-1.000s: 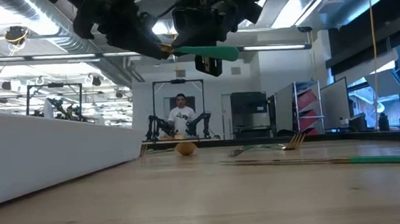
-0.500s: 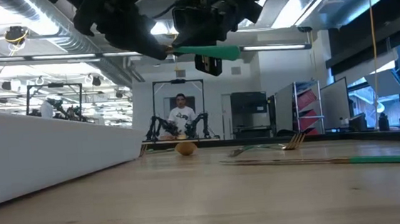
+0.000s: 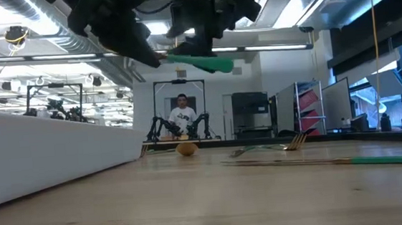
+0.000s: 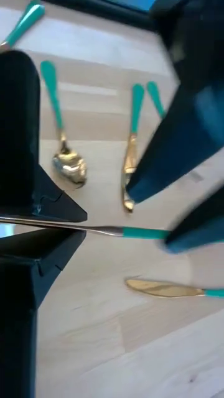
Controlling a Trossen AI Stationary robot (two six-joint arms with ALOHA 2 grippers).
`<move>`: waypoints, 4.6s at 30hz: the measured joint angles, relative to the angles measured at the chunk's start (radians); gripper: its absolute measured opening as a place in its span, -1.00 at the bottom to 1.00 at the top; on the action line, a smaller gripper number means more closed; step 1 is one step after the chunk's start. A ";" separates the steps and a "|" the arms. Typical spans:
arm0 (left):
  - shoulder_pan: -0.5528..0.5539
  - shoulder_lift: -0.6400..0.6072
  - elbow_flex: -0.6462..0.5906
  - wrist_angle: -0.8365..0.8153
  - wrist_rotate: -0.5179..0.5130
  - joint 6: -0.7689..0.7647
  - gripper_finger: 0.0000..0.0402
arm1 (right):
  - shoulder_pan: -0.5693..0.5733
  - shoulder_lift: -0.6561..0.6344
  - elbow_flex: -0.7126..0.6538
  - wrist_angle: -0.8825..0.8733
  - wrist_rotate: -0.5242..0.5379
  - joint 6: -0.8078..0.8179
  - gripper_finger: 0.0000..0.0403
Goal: Sort silverware
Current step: Put the green knife on the silverware tray, then put the green spoon on the silverware tray
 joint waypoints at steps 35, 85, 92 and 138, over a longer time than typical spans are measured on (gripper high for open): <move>-0.818 -0.234 0.081 -0.754 -0.157 -2.428 -0.93 | -0.278 0.000 0.599 -0.666 0.429 -0.612 -0.24; -0.815 0.660 0.409 -1.067 0.132 -2.386 -0.91 | -0.293 0.000 0.599 -0.666 0.381 -0.575 -0.24; -0.824 0.713 0.410 -0.960 0.129 -2.342 -0.77 | -0.293 0.000 0.599 -0.667 0.381 -0.575 -0.24; -0.367 0.051 0.462 -1.079 -0.522 -1.841 -0.43 | -0.440 -0.011 0.209 -0.599 0.351 -0.326 -0.24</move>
